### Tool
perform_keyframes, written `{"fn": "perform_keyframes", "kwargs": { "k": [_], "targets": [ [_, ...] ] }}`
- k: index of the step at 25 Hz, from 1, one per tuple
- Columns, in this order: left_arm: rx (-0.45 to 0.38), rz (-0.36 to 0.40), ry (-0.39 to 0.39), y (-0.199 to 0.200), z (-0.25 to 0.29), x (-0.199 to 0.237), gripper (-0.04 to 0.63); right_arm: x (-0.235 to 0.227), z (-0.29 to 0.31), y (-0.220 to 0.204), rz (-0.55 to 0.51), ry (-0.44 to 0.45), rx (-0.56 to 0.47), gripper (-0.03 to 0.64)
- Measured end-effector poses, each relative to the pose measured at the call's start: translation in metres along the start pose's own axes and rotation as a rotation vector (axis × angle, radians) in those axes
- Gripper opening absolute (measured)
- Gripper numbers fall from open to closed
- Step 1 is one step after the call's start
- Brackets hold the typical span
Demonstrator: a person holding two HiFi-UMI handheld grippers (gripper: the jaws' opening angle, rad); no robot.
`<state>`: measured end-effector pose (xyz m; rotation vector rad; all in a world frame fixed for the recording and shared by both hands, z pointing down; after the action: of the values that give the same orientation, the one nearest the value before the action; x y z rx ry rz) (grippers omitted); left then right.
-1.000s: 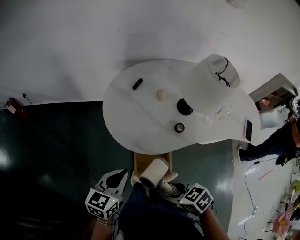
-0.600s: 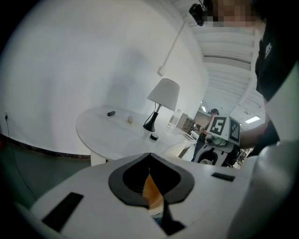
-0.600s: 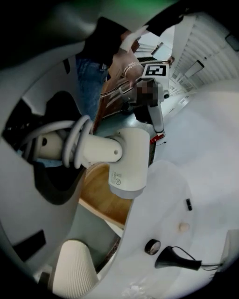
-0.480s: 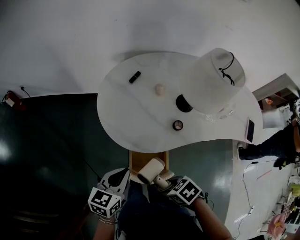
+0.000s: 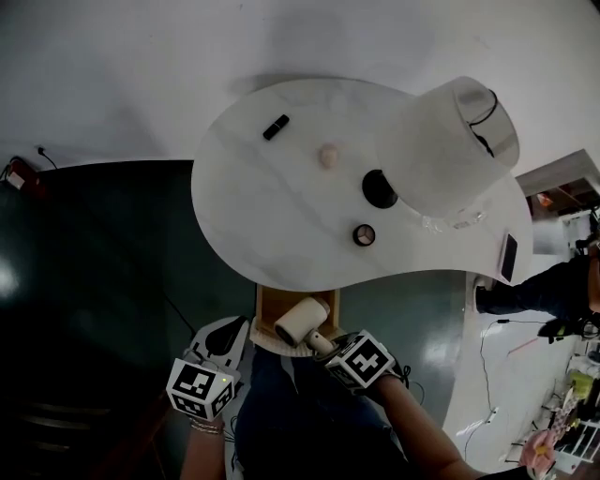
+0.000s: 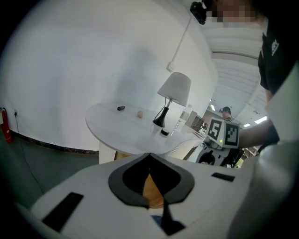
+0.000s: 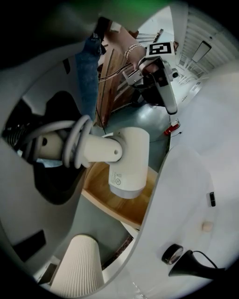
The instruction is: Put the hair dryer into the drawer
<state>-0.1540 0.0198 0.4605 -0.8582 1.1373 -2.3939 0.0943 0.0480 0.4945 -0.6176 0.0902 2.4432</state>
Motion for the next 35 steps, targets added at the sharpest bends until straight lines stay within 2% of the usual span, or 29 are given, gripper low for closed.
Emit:
{"fn": "perform_keyframes", "kwargs": {
  "k": [13, 21, 35],
  "targets": [
    [0.027, -0.016, 0.007, -0.014, 0.001, 0.007, 0.017, -0.019, 0.023, 0.028, -0.011, -0.015, 0.01, 0.224],
    [0.048, -0.029, -0.001, -0.022, 0.003, 0.008, 0.017, -0.026, 0.033, 0.041, -0.042, -0.09, 0.048, 0.225],
    [0.06, -0.044, -0.004, -0.025, 0.005, 0.018, 0.017, -0.034, 0.051, 0.064, -0.013, -0.151, -0.04, 0.225]
  ]
}}
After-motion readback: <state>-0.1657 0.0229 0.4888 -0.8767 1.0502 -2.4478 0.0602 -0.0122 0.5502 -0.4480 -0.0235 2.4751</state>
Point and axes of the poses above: the fingertips, and each gripper's own axes: z forward along the fingers, x to its left, y out of its top, the point moved 10 cm from there along -z, backward along the fingers
